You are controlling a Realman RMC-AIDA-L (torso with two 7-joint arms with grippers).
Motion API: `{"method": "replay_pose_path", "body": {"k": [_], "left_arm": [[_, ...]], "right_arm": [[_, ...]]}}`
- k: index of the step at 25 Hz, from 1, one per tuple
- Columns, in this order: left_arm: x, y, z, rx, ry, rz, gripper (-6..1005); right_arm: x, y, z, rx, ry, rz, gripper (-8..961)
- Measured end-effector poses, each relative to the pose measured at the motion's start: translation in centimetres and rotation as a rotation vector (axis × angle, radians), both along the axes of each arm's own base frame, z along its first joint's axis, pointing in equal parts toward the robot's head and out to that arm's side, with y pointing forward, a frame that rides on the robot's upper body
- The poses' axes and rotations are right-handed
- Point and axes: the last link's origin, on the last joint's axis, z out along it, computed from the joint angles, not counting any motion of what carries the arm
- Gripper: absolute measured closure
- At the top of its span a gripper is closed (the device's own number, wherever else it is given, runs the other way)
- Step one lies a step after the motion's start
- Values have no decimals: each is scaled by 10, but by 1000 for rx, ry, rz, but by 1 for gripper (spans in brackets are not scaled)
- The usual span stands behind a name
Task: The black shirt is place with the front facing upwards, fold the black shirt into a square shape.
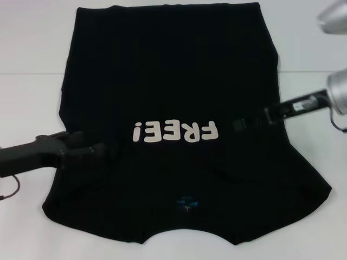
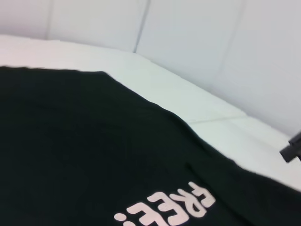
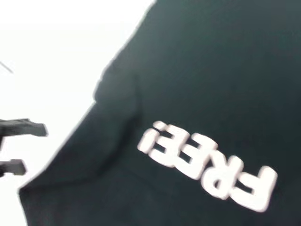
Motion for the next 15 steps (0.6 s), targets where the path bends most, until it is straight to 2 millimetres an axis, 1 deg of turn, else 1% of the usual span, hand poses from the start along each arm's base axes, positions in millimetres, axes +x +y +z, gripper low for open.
{"method": "replay_pose_path", "body": {"k": [3,6,8,10,15], "left_arm": [[0,-4,12,-58,-72,69,119],[-2,-7,29,-135,-154,183,119],[-6,-9,40,-190,-207,300,120],[-10,-11,50,-227,-222,392,120],[-16,-17,65,-354,-213,642,120]], "right_arm": [[14,-15,4,24,100,103,592],[28,-36,4,40,173,228,466],[36,-50,-1,63,198,325,385],[47,-62,-8,105,208,395,305],[64,-81,-24,179,185,472,83]]}}
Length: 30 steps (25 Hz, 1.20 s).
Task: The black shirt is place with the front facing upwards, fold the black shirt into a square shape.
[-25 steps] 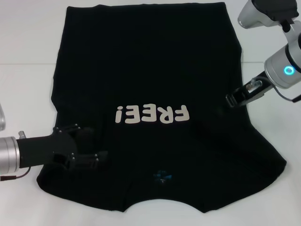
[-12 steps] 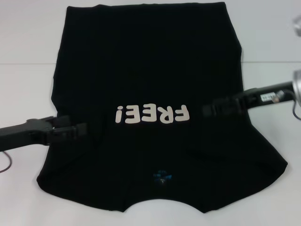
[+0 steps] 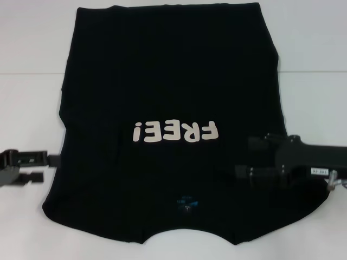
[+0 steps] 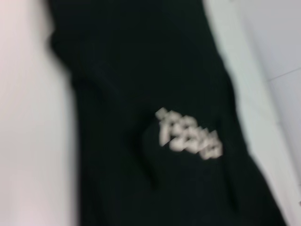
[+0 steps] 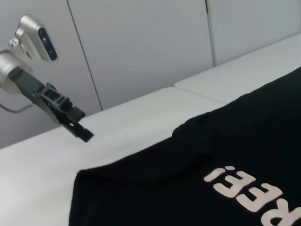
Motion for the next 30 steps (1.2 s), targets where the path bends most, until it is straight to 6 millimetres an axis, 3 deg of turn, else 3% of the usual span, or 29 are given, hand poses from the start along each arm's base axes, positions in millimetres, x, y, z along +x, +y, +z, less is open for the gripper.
{"method": "replay_pose_path", "body": {"k": [1,9,30], "left_arm": [[-1,0,1,-34,16,47,120],[-10,9,5,-137,188,252,121],[-5,16,-32,-192,248,231,123]], "right_arm": [[2,-2,-3,4,-5,4,37],[14,-8,-18,17,-31,9,33],[16,-7,-17,18,-32,-6,38]]}}
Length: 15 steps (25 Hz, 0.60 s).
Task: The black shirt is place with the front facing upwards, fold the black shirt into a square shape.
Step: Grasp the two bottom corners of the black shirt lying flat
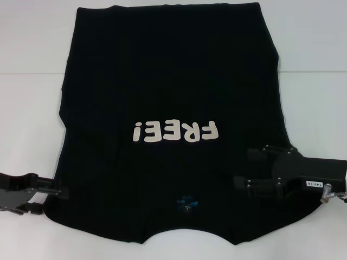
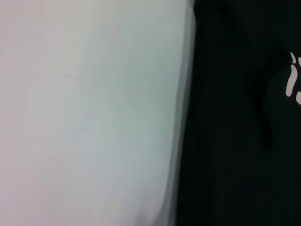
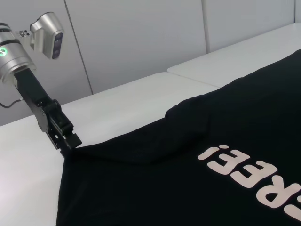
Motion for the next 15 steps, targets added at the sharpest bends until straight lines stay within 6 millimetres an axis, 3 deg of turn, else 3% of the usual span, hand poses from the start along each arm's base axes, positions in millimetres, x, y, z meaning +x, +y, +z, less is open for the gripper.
{"method": "replay_pose_path", "body": {"k": [15], "left_arm": [[11,9,-12,-37,38,-46,141]], "right_arm": [[1,-2,0,-5,5,-2,39]]}}
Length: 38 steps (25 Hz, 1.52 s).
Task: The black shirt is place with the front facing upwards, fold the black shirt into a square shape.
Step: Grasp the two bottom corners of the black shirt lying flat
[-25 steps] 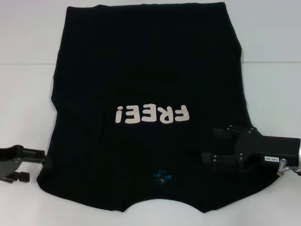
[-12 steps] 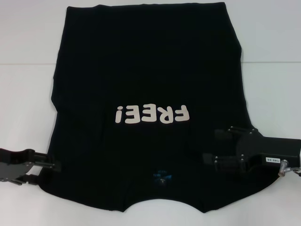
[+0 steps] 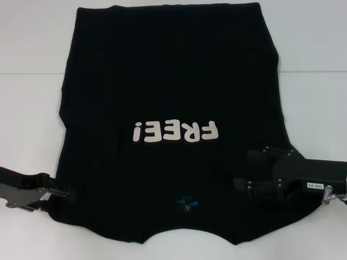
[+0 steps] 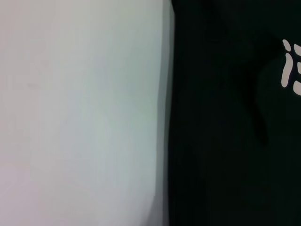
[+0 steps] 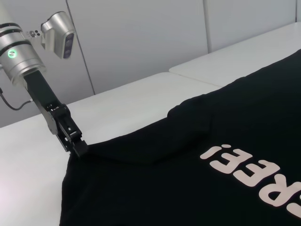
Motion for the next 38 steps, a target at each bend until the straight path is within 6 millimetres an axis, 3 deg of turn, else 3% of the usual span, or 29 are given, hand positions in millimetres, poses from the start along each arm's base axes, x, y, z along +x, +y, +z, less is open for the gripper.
{"method": "replay_pose_path", "body": {"k": [3,14,26,31,34,38], "left_arm": [[1,1,-1,-4,1,-7,166],[-3,4,-4,-12,68,-24,597],[-3,3,-4,-19,66,-31,915],[-2,3,-3,-21,55,-44,944],[-2,3,-1,-25,54,-53,947],[-1,3,0,-31,49,-68,947]], "right_arm": [[0,0,0,1,4,-2,39],[-1,-1,2,-6,19,-7,39],[-2,7,10,-9,31,-79,40],[3,32,50,-28,14,-334,40],[2,51,87,-66,-45,-563,40],[-1,59,110,-110,-175,-804,40]]}}
